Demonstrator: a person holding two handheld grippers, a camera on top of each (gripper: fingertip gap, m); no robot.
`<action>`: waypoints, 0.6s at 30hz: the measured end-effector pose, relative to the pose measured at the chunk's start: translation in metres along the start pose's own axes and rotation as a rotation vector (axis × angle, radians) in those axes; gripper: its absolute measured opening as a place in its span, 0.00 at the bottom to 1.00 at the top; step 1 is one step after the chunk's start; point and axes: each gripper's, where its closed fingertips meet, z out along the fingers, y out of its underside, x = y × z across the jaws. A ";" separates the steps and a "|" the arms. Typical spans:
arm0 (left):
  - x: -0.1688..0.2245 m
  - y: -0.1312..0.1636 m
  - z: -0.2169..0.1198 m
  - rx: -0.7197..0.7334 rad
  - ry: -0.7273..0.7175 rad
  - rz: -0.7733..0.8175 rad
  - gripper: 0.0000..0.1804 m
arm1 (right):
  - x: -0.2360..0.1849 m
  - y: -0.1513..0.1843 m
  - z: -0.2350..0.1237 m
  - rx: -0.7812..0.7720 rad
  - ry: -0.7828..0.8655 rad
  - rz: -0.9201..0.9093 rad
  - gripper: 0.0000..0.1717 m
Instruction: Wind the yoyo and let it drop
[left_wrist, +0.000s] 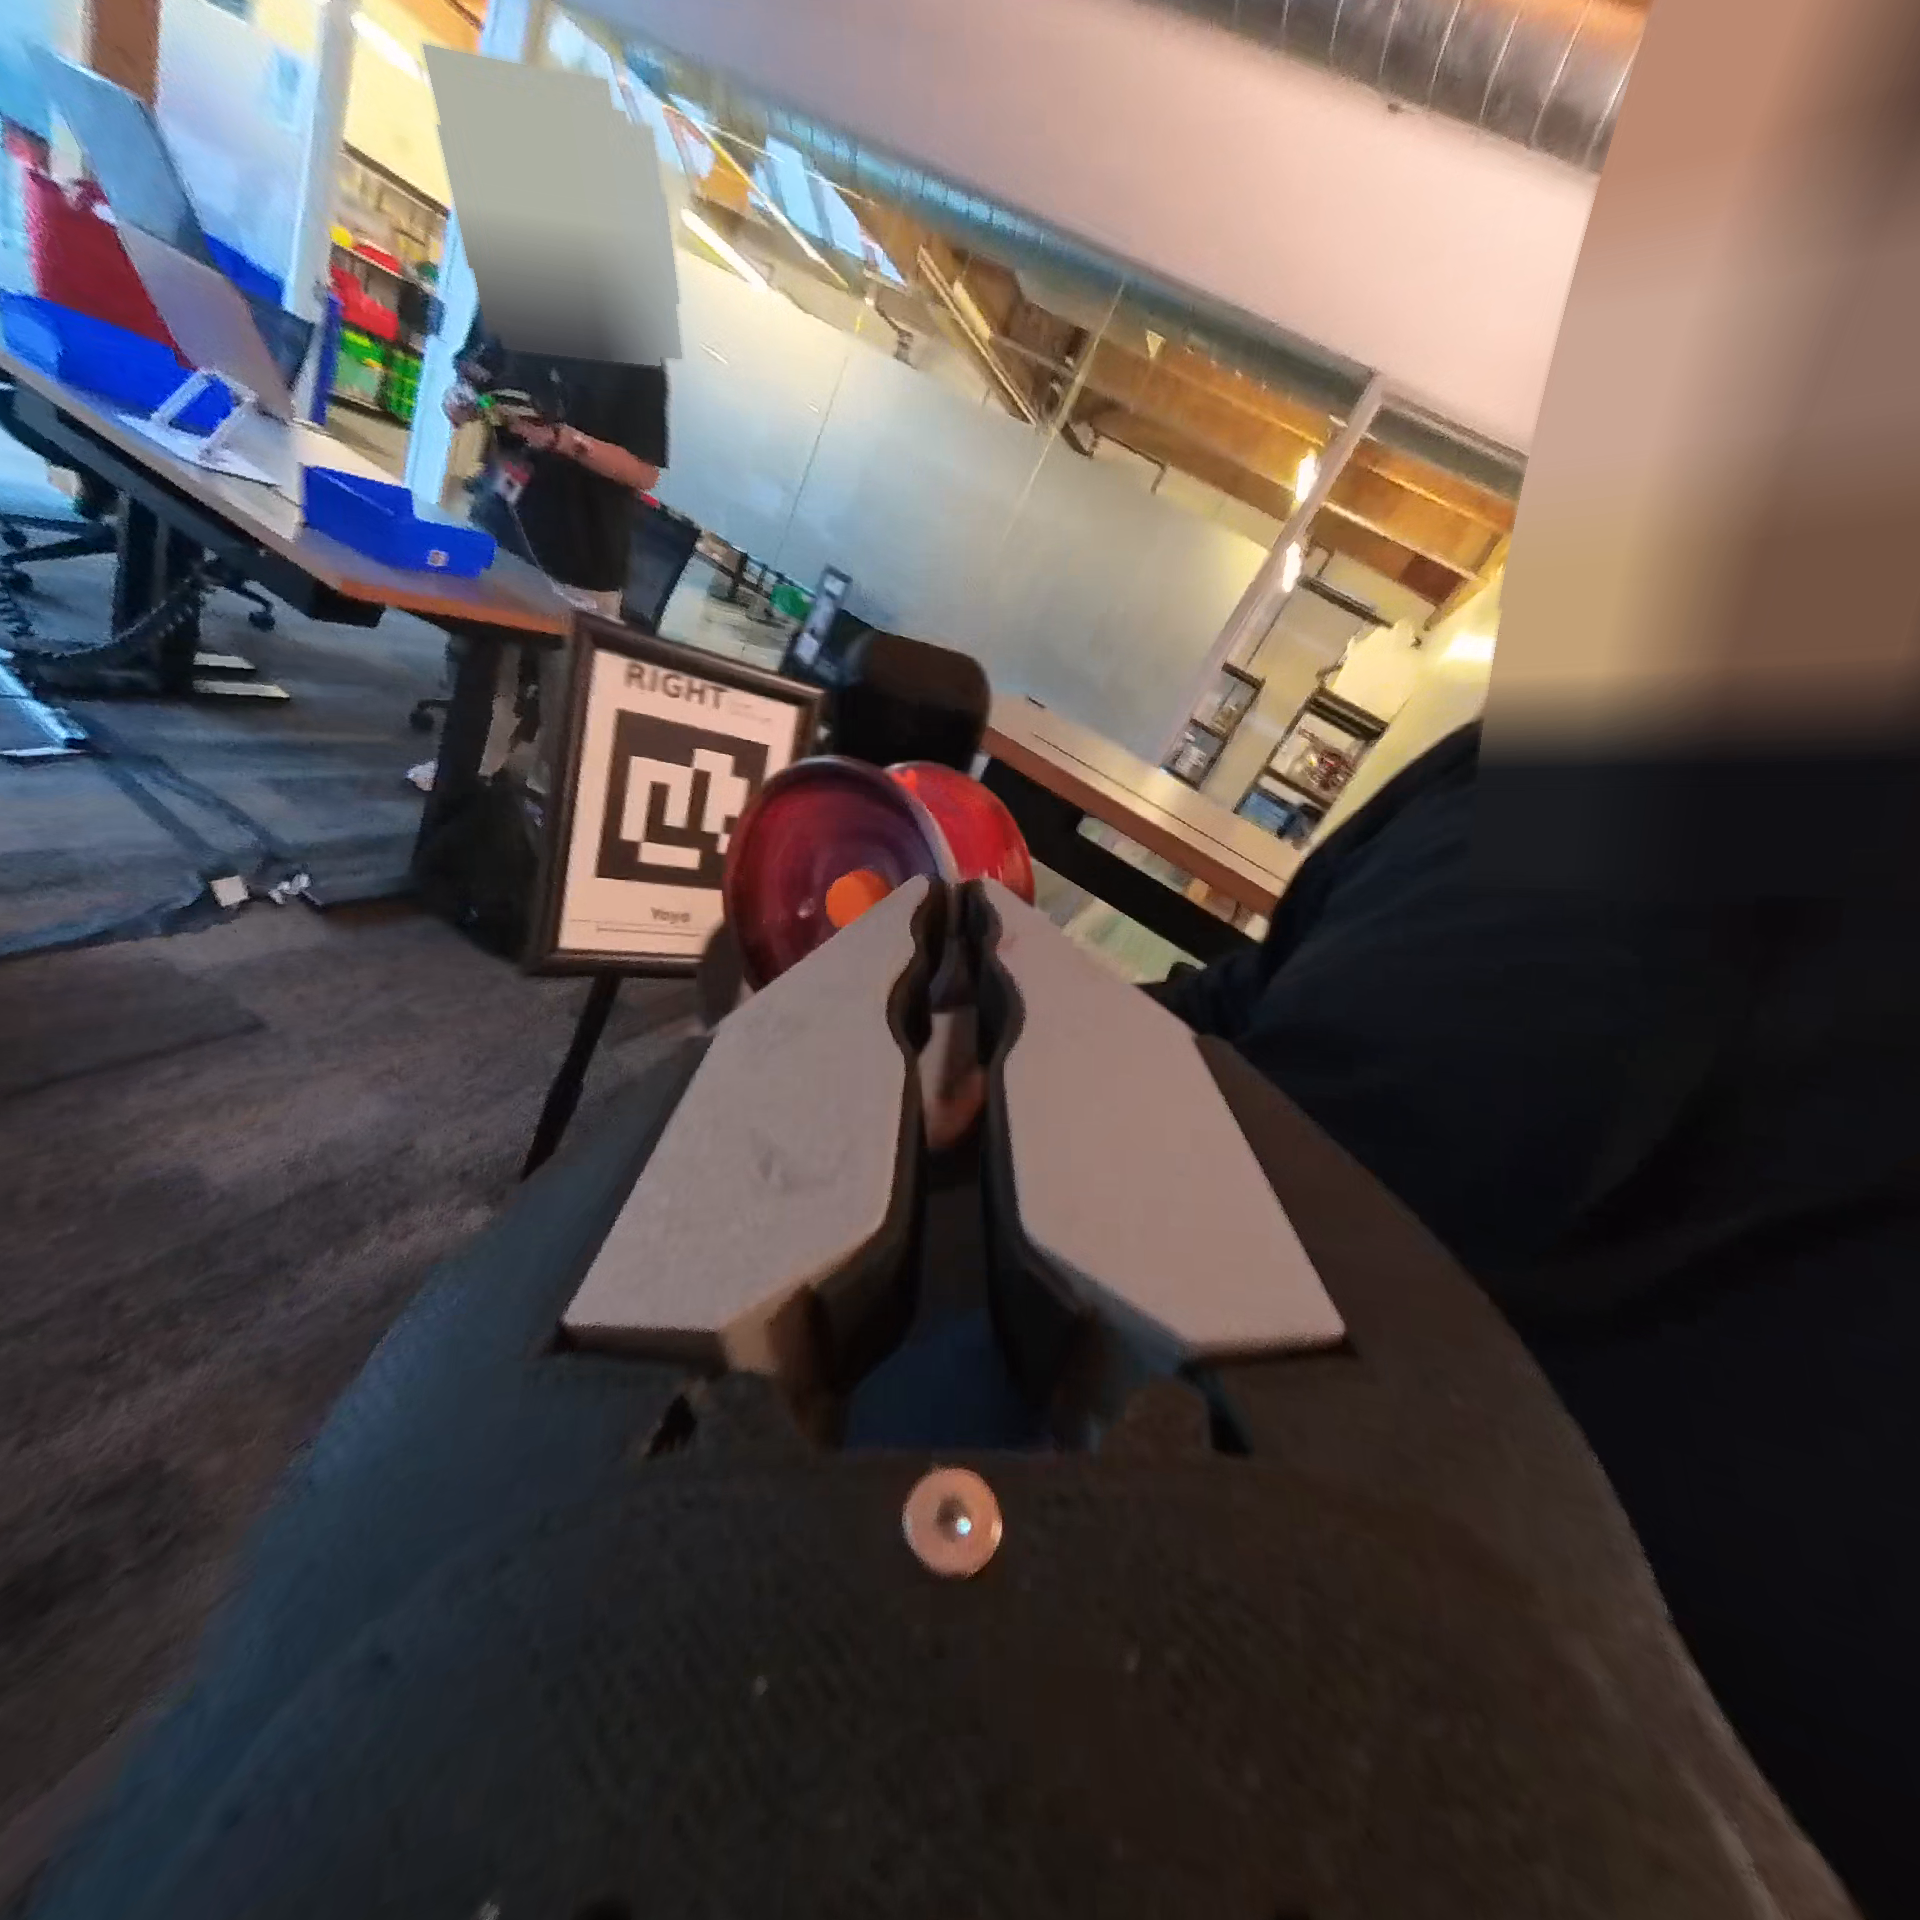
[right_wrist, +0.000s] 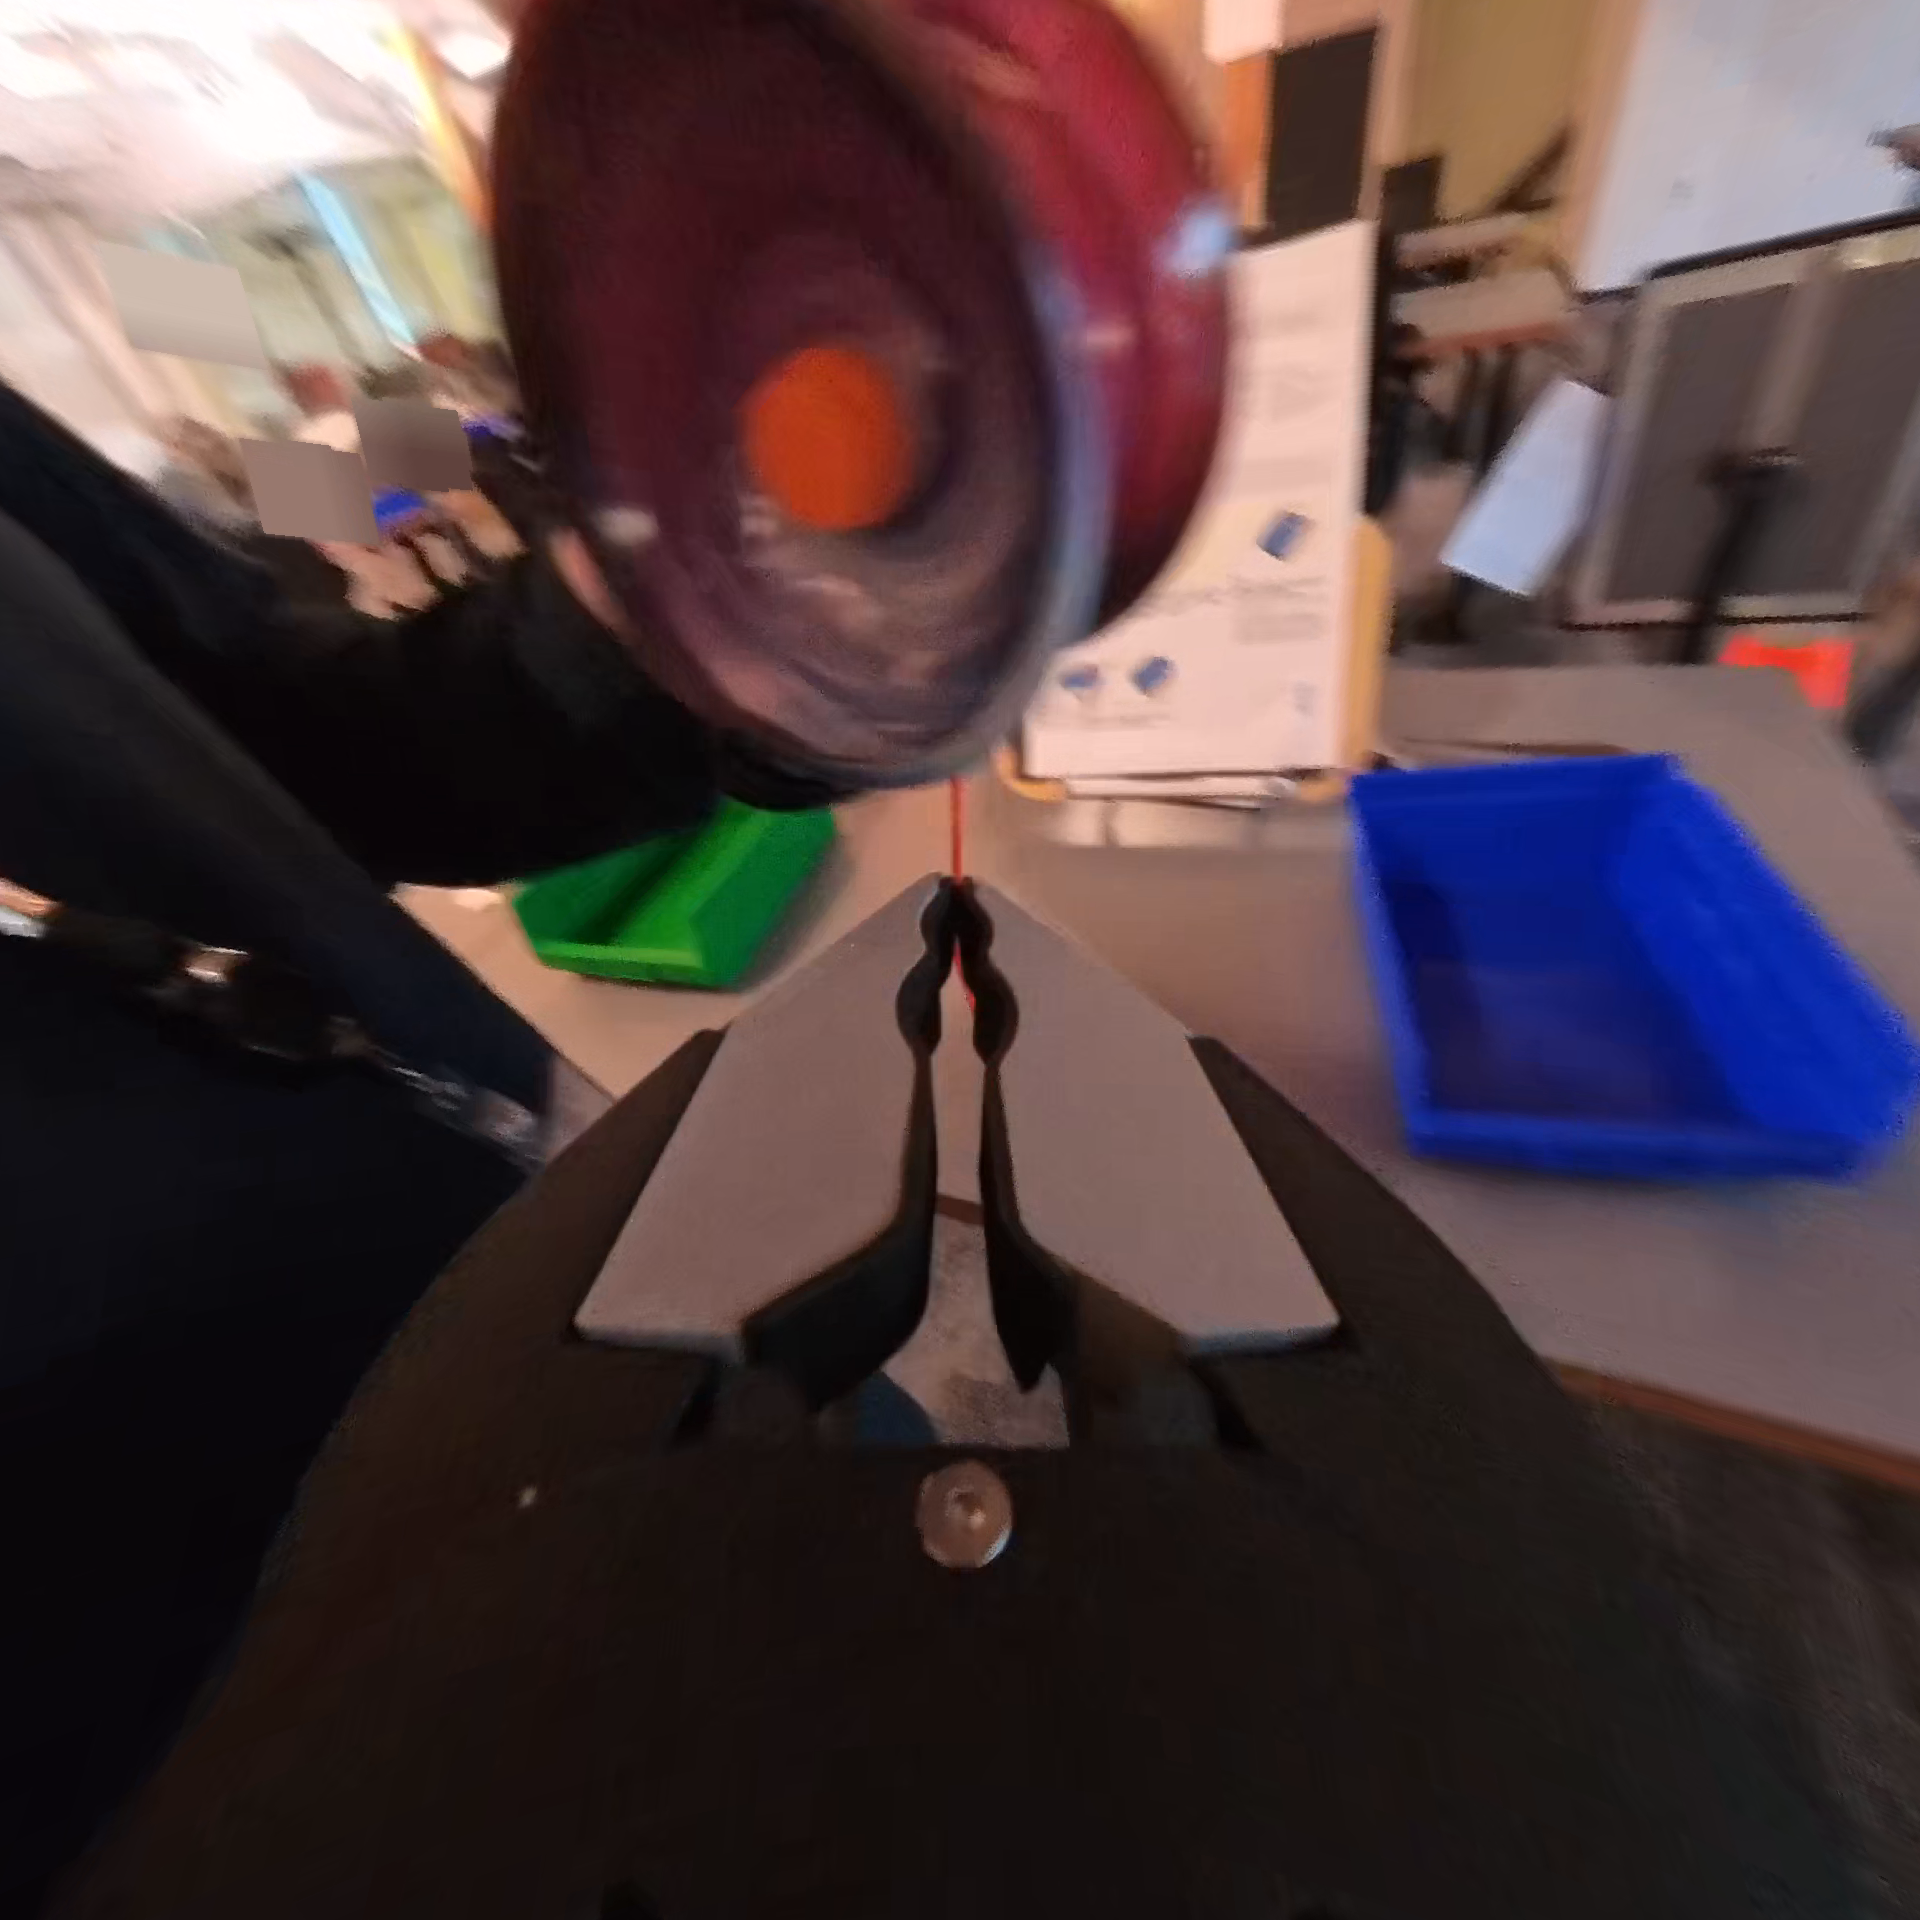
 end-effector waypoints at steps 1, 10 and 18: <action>-0.008 0.002 -0.003 0.009 -0.033 -0.007 0.00 | -0.009 0.000 0.005 0.016 -0.049 0.032 0.00; -0.079 0.034 -0.039 -0.087 -0.443 0.078 0.01 | -0.037 -0.009 -0.003 -0.040 -0.132 0.096 0.00; -0.086 0.052 -0.019 -0.197 -0.629 0.251 0.00 | -0.017 -0.020 -0.017 -0.206 -0.078 0.022 0.00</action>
